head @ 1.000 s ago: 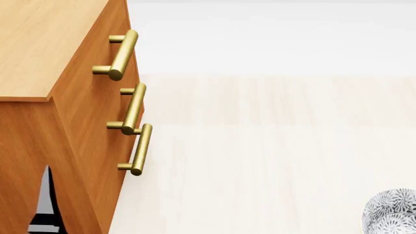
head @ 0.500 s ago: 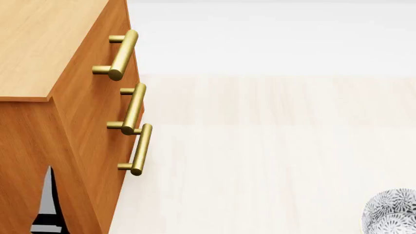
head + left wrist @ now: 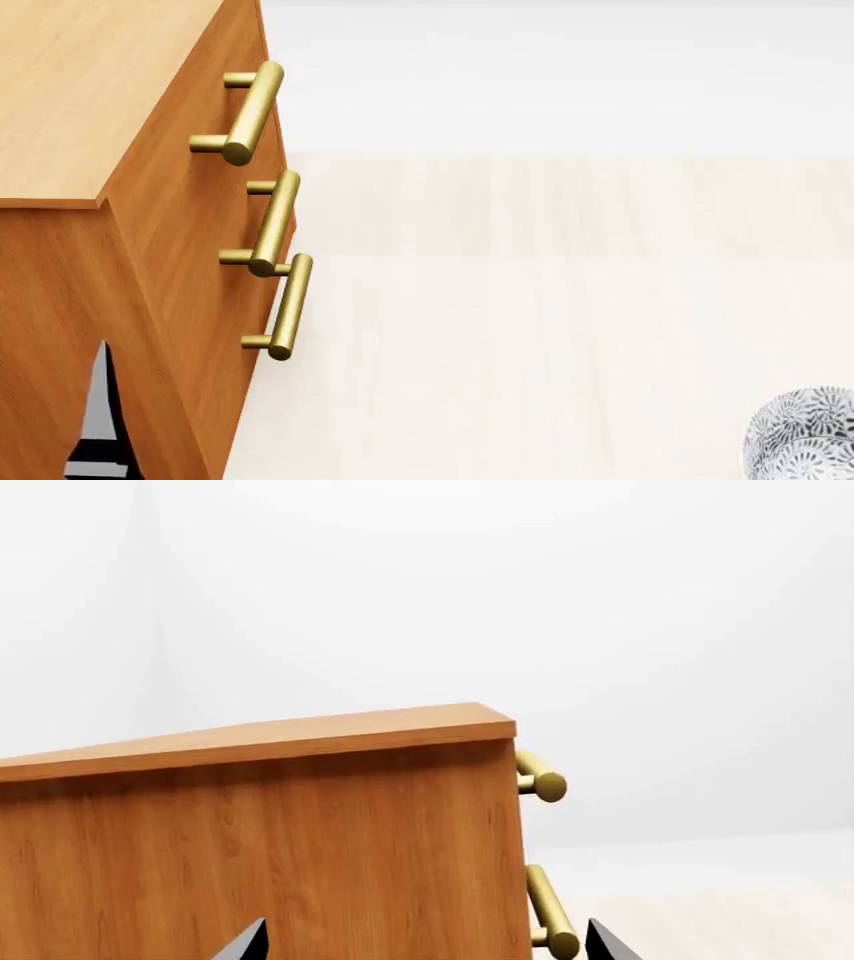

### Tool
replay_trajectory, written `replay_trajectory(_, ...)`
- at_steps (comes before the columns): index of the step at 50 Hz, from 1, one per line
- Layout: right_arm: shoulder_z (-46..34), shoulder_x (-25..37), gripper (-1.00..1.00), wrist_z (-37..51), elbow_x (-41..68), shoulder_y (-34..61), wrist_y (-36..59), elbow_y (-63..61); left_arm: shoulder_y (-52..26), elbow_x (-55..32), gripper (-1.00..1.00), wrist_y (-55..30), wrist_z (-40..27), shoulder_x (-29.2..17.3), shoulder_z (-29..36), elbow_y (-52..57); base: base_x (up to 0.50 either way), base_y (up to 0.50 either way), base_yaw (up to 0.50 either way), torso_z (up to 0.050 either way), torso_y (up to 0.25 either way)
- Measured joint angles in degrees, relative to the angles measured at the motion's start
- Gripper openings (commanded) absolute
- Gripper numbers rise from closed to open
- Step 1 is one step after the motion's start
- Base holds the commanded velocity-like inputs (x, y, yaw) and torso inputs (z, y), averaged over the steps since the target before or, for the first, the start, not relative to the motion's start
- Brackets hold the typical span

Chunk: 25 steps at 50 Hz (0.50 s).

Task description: Close the top drawer of the cabinet and put the bowl on top of it.

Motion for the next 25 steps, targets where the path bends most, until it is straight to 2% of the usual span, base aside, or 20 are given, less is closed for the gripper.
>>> replay_trajectory(25,0.61,-1.38,1.00,-0.52,0.52,-1.30,-1.68,2.57,-0.35,-0.25,1.00,0.30,-0.36,-0.20,0.45,-0.64,0.00,0.00,0.00,0.000,0.000)
